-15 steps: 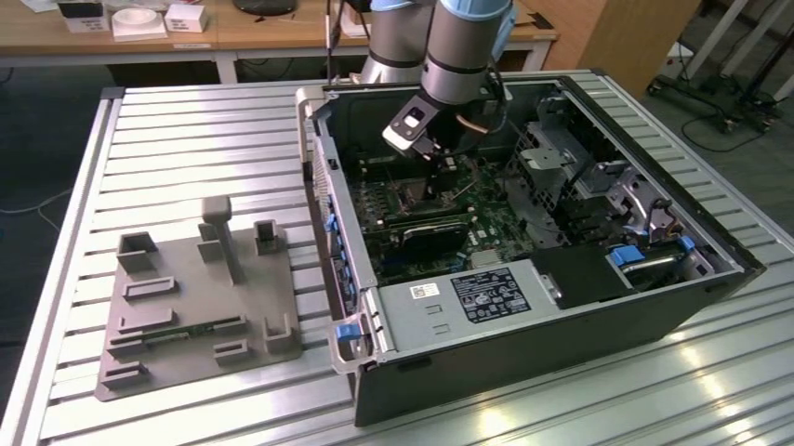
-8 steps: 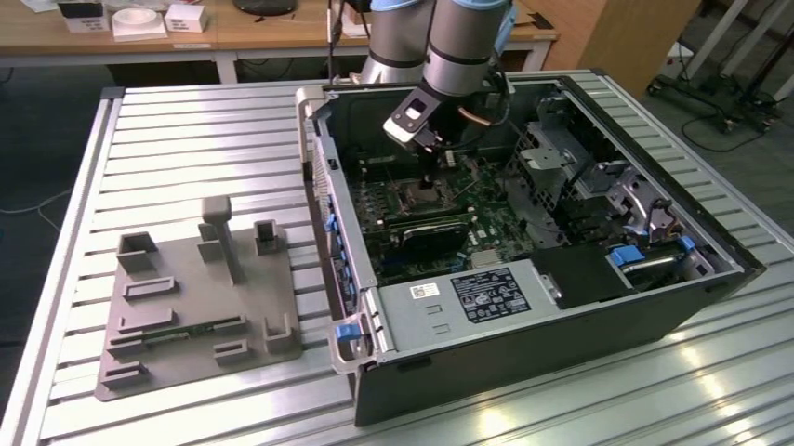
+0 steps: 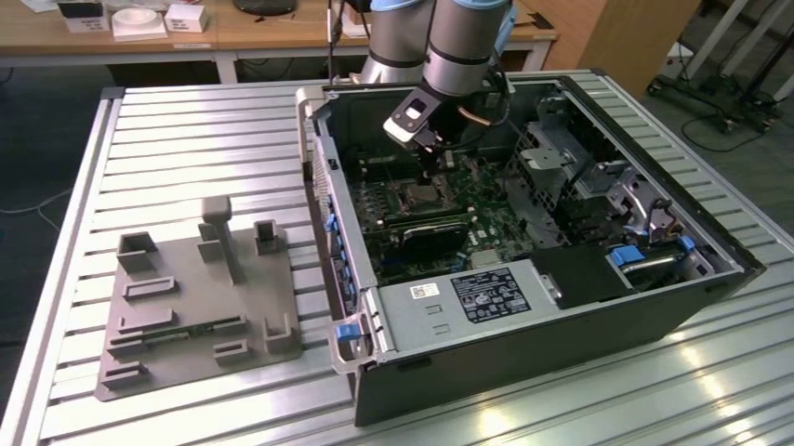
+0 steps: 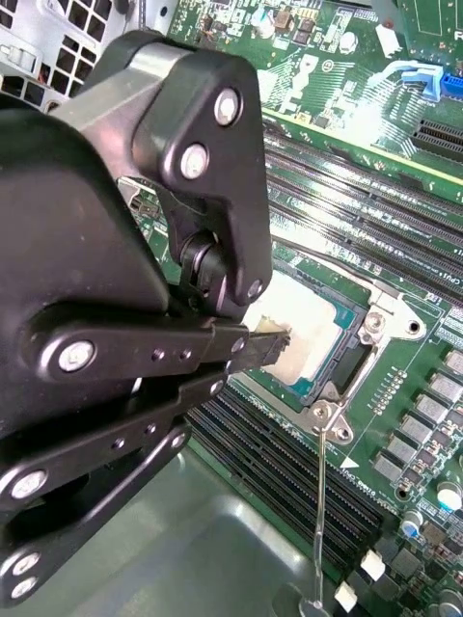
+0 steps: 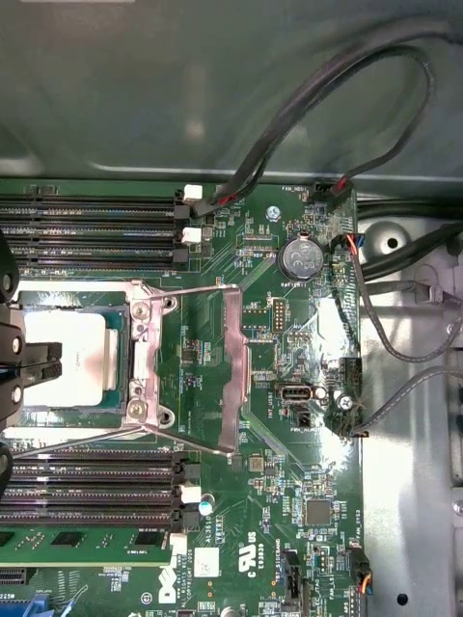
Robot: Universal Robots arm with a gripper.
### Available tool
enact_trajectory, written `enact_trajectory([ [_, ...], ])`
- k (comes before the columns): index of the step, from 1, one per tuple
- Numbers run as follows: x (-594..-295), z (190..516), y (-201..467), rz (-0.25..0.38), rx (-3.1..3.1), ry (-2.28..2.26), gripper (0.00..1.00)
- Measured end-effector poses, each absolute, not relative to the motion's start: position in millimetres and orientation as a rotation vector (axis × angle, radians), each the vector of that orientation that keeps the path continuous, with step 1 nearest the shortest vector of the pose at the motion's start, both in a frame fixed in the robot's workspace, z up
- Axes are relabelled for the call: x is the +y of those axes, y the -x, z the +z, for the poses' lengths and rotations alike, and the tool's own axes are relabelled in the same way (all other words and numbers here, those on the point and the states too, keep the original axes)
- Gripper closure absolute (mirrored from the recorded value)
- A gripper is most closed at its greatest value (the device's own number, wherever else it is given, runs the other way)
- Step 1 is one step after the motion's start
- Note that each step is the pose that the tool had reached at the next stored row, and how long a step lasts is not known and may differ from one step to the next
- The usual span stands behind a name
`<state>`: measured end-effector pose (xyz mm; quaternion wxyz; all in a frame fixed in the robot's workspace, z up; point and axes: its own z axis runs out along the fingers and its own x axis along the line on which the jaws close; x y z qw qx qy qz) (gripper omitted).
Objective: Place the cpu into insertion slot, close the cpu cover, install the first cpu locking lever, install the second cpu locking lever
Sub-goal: 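Place the cpu into insertion slot, then close the cpu cover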
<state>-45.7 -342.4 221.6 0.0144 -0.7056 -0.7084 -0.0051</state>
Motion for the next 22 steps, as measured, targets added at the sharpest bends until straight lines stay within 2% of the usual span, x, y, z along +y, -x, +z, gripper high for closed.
enact_trajectory([
  [22,-342.4,228.3,45.8,-0.016,-2.205,2.197,0.90],
])
